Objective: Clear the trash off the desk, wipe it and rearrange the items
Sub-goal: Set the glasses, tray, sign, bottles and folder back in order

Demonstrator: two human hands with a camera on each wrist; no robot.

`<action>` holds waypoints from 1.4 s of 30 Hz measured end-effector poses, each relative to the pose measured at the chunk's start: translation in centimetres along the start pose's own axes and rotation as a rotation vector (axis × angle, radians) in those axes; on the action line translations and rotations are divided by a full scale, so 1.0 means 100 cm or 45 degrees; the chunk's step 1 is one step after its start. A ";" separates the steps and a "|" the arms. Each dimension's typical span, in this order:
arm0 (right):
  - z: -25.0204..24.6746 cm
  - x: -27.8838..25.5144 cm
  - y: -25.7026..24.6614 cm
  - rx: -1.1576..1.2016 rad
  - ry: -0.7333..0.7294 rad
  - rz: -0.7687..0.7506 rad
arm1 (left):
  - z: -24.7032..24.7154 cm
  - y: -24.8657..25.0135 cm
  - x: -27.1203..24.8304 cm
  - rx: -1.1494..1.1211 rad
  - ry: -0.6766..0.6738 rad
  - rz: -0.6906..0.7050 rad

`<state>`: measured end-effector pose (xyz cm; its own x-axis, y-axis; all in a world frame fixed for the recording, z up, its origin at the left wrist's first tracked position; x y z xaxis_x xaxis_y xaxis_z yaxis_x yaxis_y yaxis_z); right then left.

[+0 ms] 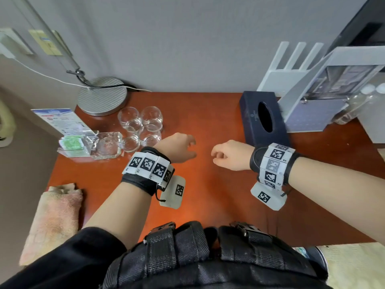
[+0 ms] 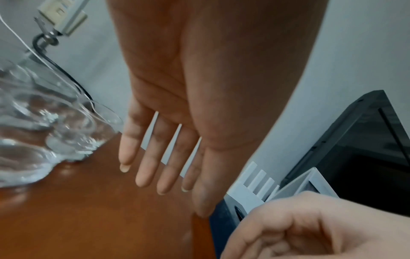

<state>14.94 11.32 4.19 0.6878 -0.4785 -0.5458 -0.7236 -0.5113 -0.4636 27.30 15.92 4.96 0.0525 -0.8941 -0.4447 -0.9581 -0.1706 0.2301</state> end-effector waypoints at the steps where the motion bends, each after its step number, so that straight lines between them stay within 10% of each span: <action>1: -0.001 -0.008 0.012 0.009 -0.015 0.016 | 0.003 0.014 0.003 -0.001 -0.022 0.015; 19: -0.048 -0.113 0.197 -0.036 0.012 0.133 | 0.040 0.212 0.061 -0.009 -0.128 0.041; 42: -0.074 -0.113 0.234 0.209 0.174 0.297 | 0.018 0.236 0.108 0.228 -0.197 0.277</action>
<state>-9.29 -0.52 4.68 0.4954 -0.6667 -0.5569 -0.8547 -0.2595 -0.4497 4.80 2.95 4.03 -0.1891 -0.8258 -0.5313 -0.9772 0.1051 0.1844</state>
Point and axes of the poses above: each hand's wrist, its own x-axis towards the middle knuckle, its own z-axis out of the palm, y = z × x, the point moved 8 cm from there along x, towards the middle knuckle, and after that the axes turned 12 degrees about x, right-handed, at the moved point
